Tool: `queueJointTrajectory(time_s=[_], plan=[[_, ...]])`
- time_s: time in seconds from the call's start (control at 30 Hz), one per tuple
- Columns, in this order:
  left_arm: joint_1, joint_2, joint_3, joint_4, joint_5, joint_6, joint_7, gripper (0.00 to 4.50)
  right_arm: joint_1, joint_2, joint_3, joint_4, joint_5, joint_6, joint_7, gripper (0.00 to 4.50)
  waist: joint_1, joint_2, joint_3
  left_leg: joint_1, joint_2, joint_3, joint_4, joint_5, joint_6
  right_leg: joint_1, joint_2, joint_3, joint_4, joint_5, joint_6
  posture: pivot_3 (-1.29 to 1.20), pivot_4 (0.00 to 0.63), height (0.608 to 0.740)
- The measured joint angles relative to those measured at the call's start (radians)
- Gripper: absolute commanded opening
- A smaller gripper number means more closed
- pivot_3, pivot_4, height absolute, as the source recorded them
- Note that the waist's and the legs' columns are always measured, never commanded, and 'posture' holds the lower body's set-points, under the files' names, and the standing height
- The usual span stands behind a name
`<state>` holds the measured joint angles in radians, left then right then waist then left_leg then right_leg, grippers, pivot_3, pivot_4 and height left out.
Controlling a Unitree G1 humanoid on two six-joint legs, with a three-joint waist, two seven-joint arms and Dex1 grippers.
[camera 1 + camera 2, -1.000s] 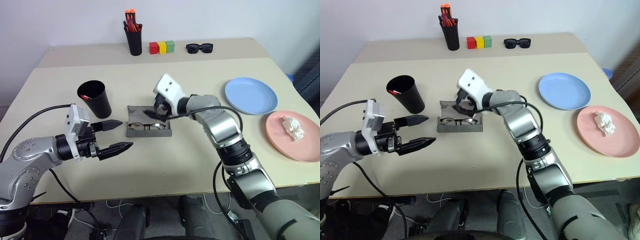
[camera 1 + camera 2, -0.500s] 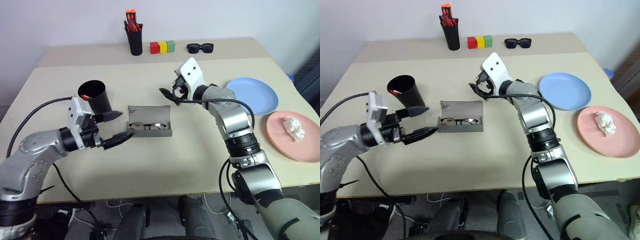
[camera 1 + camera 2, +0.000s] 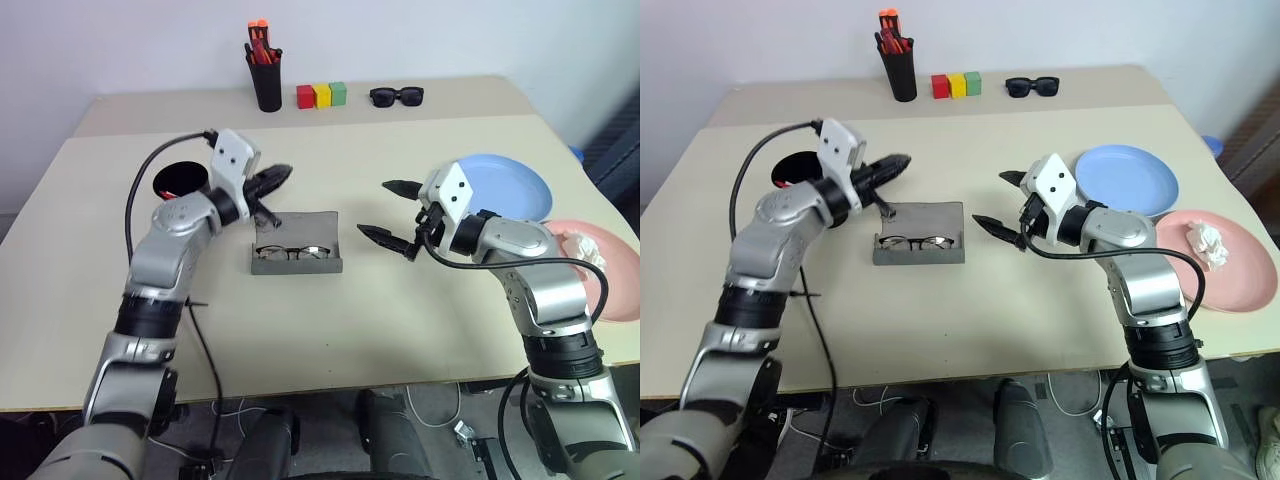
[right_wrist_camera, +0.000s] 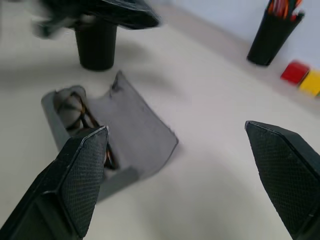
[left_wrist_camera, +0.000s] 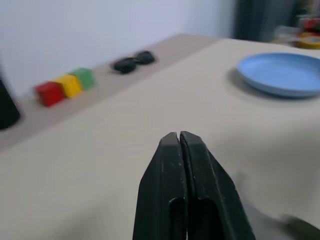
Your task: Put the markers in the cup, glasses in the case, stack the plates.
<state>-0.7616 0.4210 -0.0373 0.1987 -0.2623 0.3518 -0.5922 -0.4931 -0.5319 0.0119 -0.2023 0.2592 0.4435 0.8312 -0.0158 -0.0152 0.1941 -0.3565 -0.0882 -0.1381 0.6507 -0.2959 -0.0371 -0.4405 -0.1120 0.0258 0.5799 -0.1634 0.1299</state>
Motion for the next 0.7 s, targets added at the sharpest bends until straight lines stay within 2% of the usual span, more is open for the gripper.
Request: queueJointTrajectory(time_s=[0.17,0.37,0.53,0.7], plan=[[-0.122,-0.028,-0.066,0.28,0.117,-0.018,0.018,0.05,0.019,0.011,0.017,-0.015,-0.001,0.004,-0.042,4.5,0.004,0.0,0.0,-0.001,-0.001,0.0,0.0,0.0,0.0,0.0,-0.001,0.0,-0.001,0.0,0.001,0.0,0.15,0.74],[-0.202,-0.073,-0.093,0.462,0.136,0.041,-0.057,0.05,0.019,0.018,0.025,-0.017,-0.009,0.002,-0.085,4.5,0.003,0.0,0.0,-0.002,-0.001,0.0,0.0,0.0,0.0,-0.001,-0.001,0.0,0.0,0.0,0.001,0.0,0.15,0.74],[-0.265,-0.061,-0.089,0.506,0.127,0.155,-0.15,0.05,0.019,0.021,0.042,-0.017,-0.023,-0.01,-0.102,4.5,-0.002,0.0,0.0,-0.001,-0.001,0.0,0.0,0.0,0.0,-0.001,-0.001,0.0,0.0,0.0,0.001,0.0,0.15,0.74],[-0.258,-0.044,-0.062,0.454,0.059,0.384,-0.224,0.05,0.016,0.024,0.049,-0.011,-0.041,-0.026,-0.116,4.5,-0.003,0.0,0.0,-0.001,-0.001,0.0,0.0,0.0,0.0,-0.001,-0.001,0.0,0.0,0.0,0.001,0.0,0.15,0.74]])
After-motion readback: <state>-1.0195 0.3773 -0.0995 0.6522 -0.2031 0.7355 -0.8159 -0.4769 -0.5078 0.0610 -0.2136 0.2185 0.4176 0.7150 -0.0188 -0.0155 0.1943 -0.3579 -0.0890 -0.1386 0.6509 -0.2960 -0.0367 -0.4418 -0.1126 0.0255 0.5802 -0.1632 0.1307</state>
